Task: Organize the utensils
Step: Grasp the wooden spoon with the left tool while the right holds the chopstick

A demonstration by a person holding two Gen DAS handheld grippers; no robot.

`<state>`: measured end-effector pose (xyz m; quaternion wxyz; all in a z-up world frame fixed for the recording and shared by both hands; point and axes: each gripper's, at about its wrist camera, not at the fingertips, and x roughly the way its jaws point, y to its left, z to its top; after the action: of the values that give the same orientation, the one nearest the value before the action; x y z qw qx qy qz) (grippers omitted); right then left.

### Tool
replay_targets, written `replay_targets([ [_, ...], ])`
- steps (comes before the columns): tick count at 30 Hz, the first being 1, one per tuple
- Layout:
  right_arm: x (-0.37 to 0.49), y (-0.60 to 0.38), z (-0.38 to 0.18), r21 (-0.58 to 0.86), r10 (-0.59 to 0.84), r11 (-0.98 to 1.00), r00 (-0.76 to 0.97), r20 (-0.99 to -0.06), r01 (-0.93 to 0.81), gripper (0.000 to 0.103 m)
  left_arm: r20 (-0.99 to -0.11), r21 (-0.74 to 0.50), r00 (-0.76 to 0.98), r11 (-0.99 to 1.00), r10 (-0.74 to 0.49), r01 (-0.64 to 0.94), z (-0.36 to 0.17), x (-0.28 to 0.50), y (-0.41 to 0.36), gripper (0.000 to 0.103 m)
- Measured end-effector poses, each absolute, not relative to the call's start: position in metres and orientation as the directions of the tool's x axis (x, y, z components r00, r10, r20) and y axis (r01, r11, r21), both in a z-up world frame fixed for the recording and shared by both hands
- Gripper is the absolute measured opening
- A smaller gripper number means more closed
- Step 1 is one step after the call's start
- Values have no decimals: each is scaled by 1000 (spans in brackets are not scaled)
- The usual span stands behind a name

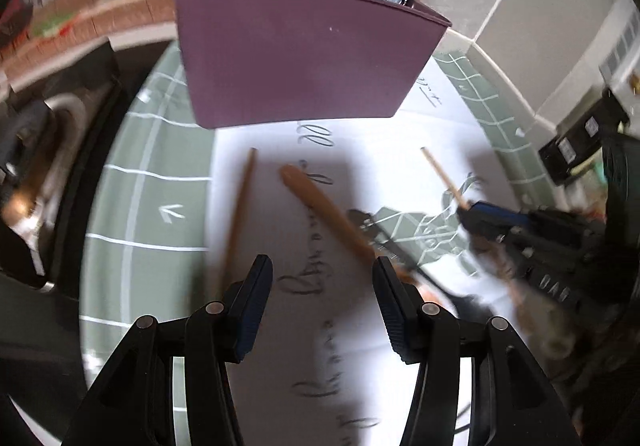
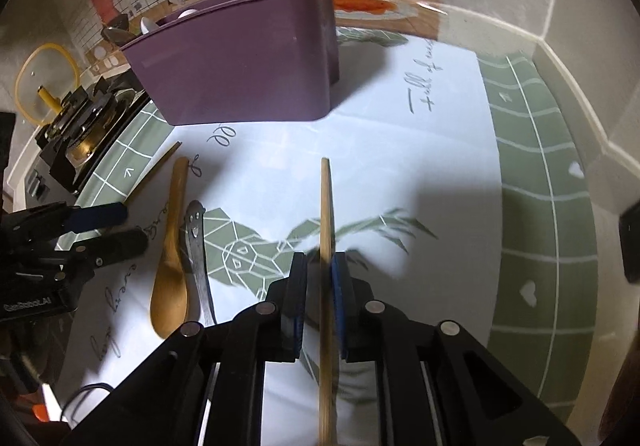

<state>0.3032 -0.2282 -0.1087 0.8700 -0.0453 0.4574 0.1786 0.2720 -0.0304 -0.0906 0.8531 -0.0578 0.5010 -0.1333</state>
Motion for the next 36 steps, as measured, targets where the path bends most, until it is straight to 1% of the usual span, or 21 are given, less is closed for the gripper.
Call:
replay_targets([
  [1,303,-227,-109,68,257,932,519,-815,-356,6,-842,-242,455,957,-290,162,-92,275,-33,53],
  [6,298,-240,-107,105,276,937,520,-809,-333,6,-850,-190,463,966,-251,173,-91,288,-58,52],
  [8,297,-246,-107,117,277,941,520,-808,-319,6,-849,-181,463,963,-256,200,-92,294,-70,50],
  [10,297,-251,-107,115,269,945,527,-806,-305,6,-848,-168,461,957,-262,235,-94,298,-82,37],
  [11,296,-254,-106,117,267,947,531,-804,-299,6,-849,-158,459,955,-261,250,-94,298,-86,34],
  [12,296,-256,-105,121,268,948,533,-802,-295,6,-852,-145,457,954,-256,264,-94,298,-90,27],
  [13,295,-257,-105,125,270,948,535,-800,-292,6,-855,-129,454,952,-249,278,-94,296,-92,23],
  [15,293,-259,-101,131,277,947,543,-793,-292,6,-861,-96,455,952,-226,291,-94,291,-92,20],
  [19,291,-259,-96,134,292,942,553,-780,-308,6,-872,-57,455,962,-179,268,-95,286,-80,18],
  [27,299,-254,-103,129,288,941,535,-794,-313,6,-896,-103,417,984,-154,142,-97,311,-78,17],
  [30,300,-250,-105,109,274,941,535,-799,-319,6,-888,-117,429,984,-165,137,-99,314,-80,17],
  [31,301,-249,-106,104,271,942,537,-799,-321,6,-885,-118,435,984,-166,135,-99,314,-80,13],
  [33,302,-246,-106,101,272,940,534,-800,-326,6,-879,-123,443,981,-177,147,-102,308,-79,10],
  [36,306,-246,-108,128,294,934,515,-805,-334,7,-875,-134,441,975,-200,176,-102,292,-77,10],
])
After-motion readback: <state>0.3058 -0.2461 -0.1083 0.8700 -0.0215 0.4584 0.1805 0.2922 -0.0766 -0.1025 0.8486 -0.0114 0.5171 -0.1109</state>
